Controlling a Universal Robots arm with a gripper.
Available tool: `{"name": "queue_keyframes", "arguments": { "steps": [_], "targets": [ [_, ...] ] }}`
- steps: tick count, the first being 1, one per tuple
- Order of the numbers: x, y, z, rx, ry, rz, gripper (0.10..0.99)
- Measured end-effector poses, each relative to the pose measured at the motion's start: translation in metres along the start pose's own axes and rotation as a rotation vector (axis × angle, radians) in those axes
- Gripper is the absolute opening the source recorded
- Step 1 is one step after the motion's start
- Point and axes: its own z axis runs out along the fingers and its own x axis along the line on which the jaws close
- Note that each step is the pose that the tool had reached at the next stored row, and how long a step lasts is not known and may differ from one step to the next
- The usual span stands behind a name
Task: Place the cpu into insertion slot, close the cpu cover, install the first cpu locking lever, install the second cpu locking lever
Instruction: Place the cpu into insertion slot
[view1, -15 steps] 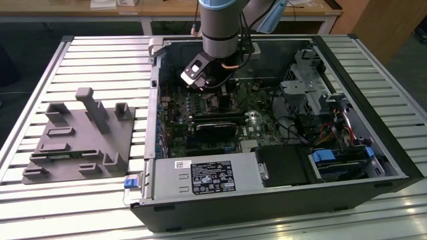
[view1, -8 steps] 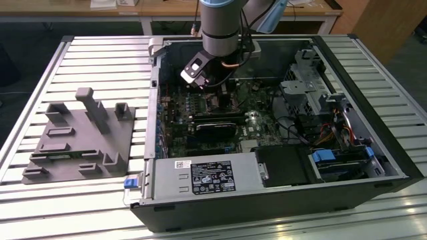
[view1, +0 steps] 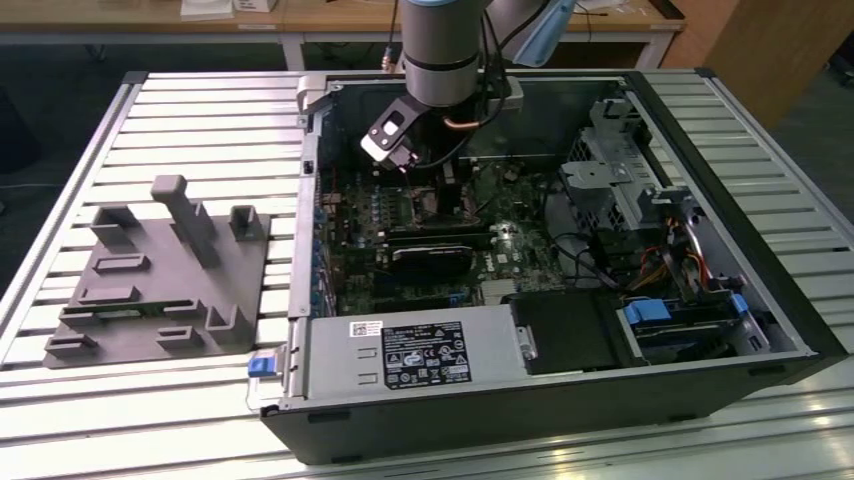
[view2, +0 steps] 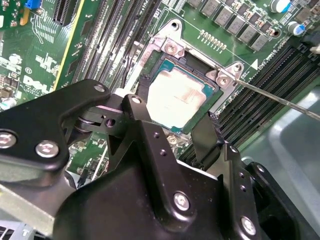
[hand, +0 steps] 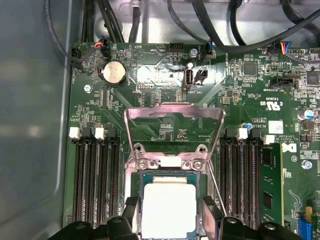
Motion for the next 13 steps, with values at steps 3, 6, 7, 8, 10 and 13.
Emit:
{"name": "queue_keyframes", "arguments": {
  "steps": [3,6,7,8,10,13],
  "targets": [
    [0.0000,0.0000,-0.0002,0.000,-0.0002,0.000,0.616],
    [0.0000,0.0000,-0.0003,0.000,-0.0002,0.000,0.537],
    [0.0000,0.0000,-0.0003,0.000,-0.0003,0.000,0.537],
    [0.0000,0.0000,-0.0004,0.000,-0.0002,0.000,0.475],
    [0.0000,0.0000,-0.0004,0.000,-0.0002,0.000,0.416],
    [0.0000,0.0000,-0.0005,0.000,-0.0003,0.000,0.302]
  ]
}}
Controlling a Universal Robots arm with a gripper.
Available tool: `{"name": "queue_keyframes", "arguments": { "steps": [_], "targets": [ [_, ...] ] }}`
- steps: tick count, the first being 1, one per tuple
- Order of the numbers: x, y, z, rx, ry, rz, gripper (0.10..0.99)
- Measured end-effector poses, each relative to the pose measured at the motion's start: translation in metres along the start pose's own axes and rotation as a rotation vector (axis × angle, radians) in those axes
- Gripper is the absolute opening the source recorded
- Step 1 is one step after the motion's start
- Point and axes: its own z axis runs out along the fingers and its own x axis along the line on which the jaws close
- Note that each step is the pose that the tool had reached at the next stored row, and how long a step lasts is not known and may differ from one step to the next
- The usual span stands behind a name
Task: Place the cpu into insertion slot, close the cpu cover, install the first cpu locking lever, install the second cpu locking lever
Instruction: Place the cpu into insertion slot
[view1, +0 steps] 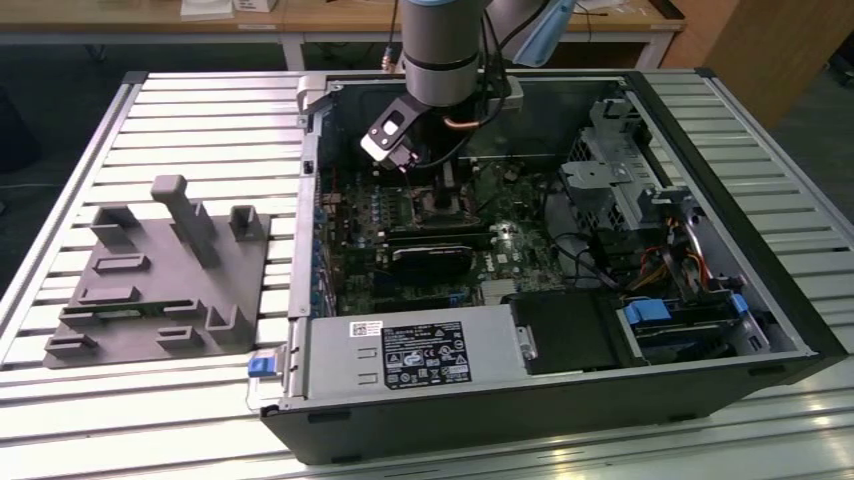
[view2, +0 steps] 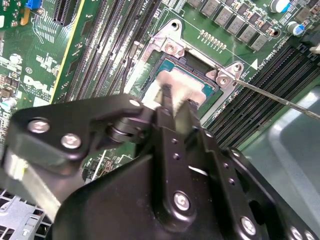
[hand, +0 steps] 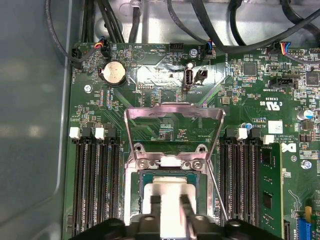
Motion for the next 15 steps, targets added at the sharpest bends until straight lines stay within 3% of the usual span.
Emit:
{"name": "queue_keyframes", "arguments": {
  "steps": [2,5,15],
  "targets": [
    [0.0000,0.0000,-0.0001,0.000,0.0001,0.000,0.184],
    [0.0000,0.0000,-0.0002,0.000,0.0000,0.000,0.106],
    [0.0000,0.0013,0.0009,0.000,-0.0020,0.023,0.106]
  ]
}}
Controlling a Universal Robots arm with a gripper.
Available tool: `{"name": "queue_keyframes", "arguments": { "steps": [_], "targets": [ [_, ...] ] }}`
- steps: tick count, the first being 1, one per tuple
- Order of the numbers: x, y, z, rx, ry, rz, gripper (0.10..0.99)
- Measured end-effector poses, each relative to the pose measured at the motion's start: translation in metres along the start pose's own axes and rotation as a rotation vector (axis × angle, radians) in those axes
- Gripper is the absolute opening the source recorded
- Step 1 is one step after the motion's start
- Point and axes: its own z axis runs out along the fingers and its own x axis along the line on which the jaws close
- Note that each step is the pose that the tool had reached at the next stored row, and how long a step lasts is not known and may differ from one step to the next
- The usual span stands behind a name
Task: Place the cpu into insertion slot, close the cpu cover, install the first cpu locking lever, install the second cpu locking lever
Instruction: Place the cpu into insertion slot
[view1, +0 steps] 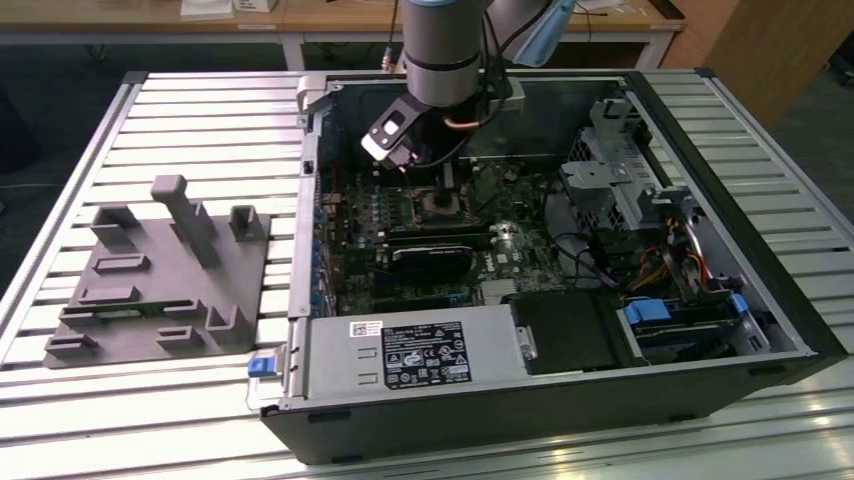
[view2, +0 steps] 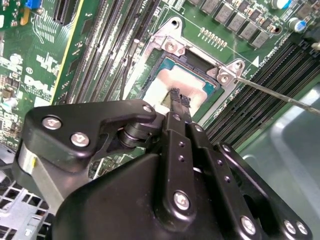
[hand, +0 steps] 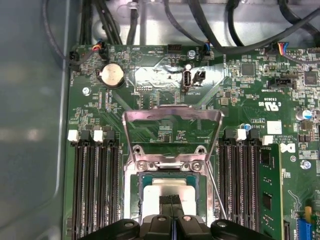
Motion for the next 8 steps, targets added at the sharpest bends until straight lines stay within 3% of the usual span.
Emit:
{"name": "queue_keyframes", "arguments": {
  "steps": [8],
  "targets": [
    [0.0001,-0.0002,0.0026,0.000,-0.0029,0.042,0.106]
  ]
}}
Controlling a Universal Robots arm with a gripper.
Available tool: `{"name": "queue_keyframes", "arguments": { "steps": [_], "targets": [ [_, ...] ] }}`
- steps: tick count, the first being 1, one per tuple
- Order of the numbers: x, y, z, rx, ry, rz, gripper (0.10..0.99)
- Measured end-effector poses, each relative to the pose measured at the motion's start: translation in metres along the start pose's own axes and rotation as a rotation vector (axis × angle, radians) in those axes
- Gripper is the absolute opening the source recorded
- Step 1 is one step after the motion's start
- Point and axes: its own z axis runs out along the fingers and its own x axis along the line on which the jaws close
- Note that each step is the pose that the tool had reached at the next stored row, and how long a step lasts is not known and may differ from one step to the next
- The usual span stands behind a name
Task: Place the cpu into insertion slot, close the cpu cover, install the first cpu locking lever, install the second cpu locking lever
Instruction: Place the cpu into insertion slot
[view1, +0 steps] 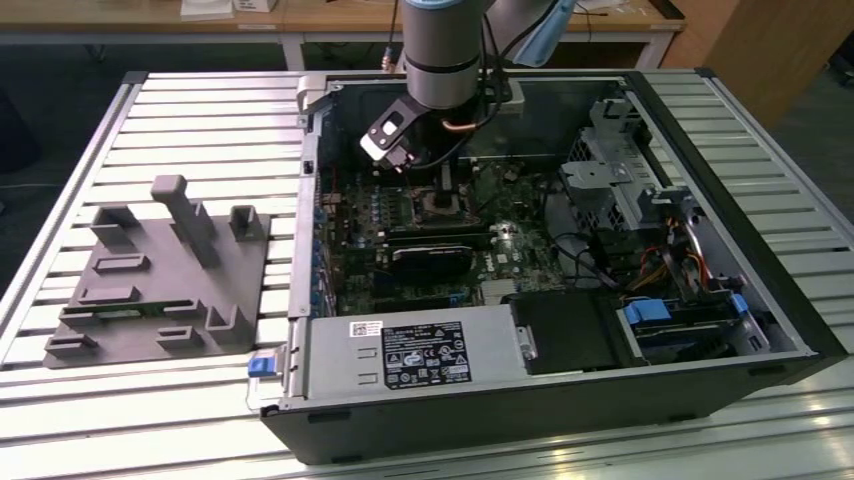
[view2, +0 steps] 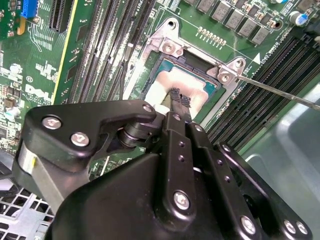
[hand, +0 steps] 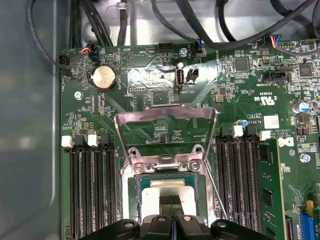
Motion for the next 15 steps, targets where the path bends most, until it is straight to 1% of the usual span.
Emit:
{"name": "queue_keyframes", "arguments": {
  "steps": [11,13,15],
  "targets": [
    [0.0000,-0.0002,0.0020,0.000,0.0005,0.000,0.106],
    [0.0002,0.0001,0.0010,-0.001,0.0018,0.000,0.106],
    [0.0001,0.0002,-0.0025,0.000,0.0006,0.000,0.106]
  ]
}}
